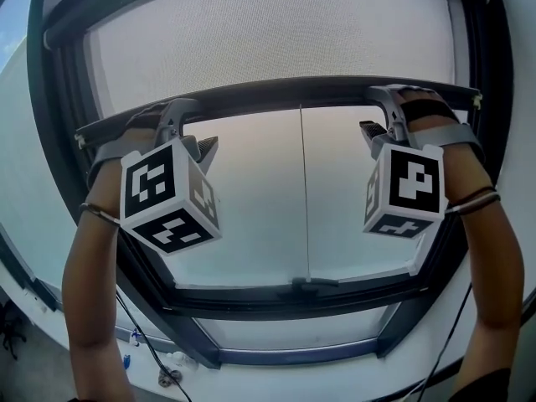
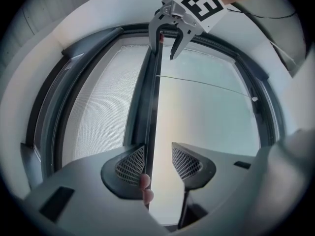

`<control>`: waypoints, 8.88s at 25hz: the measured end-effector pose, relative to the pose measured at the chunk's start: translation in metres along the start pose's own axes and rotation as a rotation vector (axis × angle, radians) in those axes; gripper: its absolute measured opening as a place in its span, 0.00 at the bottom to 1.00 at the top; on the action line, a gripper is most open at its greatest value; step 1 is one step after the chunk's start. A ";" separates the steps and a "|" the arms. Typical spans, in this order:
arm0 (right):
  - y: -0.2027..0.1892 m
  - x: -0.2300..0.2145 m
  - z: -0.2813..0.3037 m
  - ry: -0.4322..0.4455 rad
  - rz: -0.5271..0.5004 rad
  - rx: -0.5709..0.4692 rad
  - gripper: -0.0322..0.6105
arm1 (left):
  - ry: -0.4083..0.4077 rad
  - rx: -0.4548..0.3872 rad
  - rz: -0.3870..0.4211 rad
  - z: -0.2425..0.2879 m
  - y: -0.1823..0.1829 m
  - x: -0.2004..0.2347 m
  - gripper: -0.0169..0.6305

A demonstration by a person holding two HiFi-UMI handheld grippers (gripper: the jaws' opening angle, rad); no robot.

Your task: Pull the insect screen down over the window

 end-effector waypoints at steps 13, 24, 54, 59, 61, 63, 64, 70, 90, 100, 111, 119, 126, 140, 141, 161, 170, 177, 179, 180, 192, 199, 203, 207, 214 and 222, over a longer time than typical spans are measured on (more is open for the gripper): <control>0.012 0.056 -0.008 0.134 -0.043 -0.030 0.30 | -0.216 0.035 0.031 0.002 -0.013 -0.054 0.29; 0.013 0.042 -0.015 0.208 -0.024 -0.058 0.30 | -0.337 0.044 0.002 -0.007 -0.016 -0.041 0.29; 0.004 -0.012 -0.010 0.410 -0.041 -0.085 0.30 | -0.495 0.020 -0.112 -0.003 -0.012 -0.002 0.29; -0.001 -0.018 -0.008 0.415 0.002 -0.089 0.30 | -0.491 0.024 -0.127 -0.002 -0.007 0.002 0.29; -0.022 -0.033 0.010 0.418 -0.030 -0.076 0.30 | -0.501 0.028 -0.133 0.015 0.012 0.019 0.29; -0.048 -0.050 0.030 0.448 -0.051 -0.077 0.30 | -0.535 0.033 -0.144 0.035 0.037 0.039 0.29; -0.058 -0.055 0.038 0.468 -0.055 -0.082 0.30 | -0.557 0.036 -0.151 0.043 0.045 0.045 0.29; -0.070 -0.044 0.043 0.588 -0.051 -0.113 0.30 | -0.647 0.060 -0.159 0.056 0.055 0.032 0.29; -0.055 0.046 0.011 0.710 0.021 -0.122 0.36 | -0.764 0.099 -0.227 0.043 0.043 -0.058 0.29; -0.040 0.079 0.007 0.787 0.023 -0.137 0.36 | -0.805 0.129 -0.217 0.047 0.034 -0.099 0.29; -0.037 0.121 -0.006 0.881 -0.004 -0.167 0.36 | -0.820 0.184 -0.119 0.042 0.031 -0.150 0.29; -0.036 0.129 -0.009 0.887 0.017 -0.160 0.36 | -0.832 0.167 -0.196 0.040 0.035 -0.154 0.29; -0.034 0.140 -0.012 0.935 -0.005 -0.157 0.36 | -0.864 0.172 -0.221 0.040 0.035 -0.163 0.29; -0.030 0.146 -0.018 0.956 0.031 -0.122 0.37 | -0.874 0.173 -0.206 0.036 0.029 -0.174 0.29; -0.030 0.146 -0.017 0.956 0.034 -0.120 0.37 | -0.881 0.173 -0.204 0.036 0.028 -0.174 0.29; -0.025 0.150 -0.012 0.876 0.037 -0.061 0.37 | -0.758 0.205 -0.162 0.036 0.032 -0.184 0.29; -0.024 0.150 -0.014 0.863 0.040 -0.071 0.37 | -0.774 0.195 -0.176 0.035 0.032 -0.182 0.29; -0.025 0.148 -0.012 0.844 0.069 -0.072 0.37 | -0.670 0.174 -0.169 0.035 0.030 -0.188 0.29; -0.023 0.153 -0.016 0.800 0.054 -0.063 0.37 | -0.619 0.188 -0.139 0.032 0.031 -0.195 0.29; -0.022 0.155 -0.017 0.790 0.048 -0.054 0.37 | -0.603 0.197 -0.131 0.032 0.031 -0.196 0.29; -0.027 0.144 -0.010 0.836 0.096 -0.068 0.37 | -0.676 0.237 -0.198 0.039 0.036 -0.181 0.27; -0.030 0.138 -0.013 0.805 0.132 -0.070 0.37 | -0.566 0.247 -0.202 0.036 0.033 -0.182 0.27; -0.037 0.127 -0.028 0.749 0.226 -0.075 0.37 | -0.462 0.222 -0.356 0.022 0.048 -0.174 0.27; -0.042 0.104 -0.038 0.656 0.402 -0.111 0.37 | -0.468 0.170 -0.640 0.009 0.063 -0.150 0.27; -0.050 0.078 -0.059 0.554 0.749 -0.192 0.36 | -0.490 0.062 -1.164 -0.015 0.080 -0.127 0.27; -0.050 0.053 -0.090 0.482 0.977 -0.179 0.12 | -0.309 0.017 -1.296 -0.055 0.080 -0.108 0.08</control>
Point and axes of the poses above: the fingertips, and each gripper's own axes: z forward along the fingers, x to its left, y out of its top, the point moved 8 cm from there along -z, backward along the fingers, and after that the axes turned 11 degrees about -z, right-handed, at the moved point
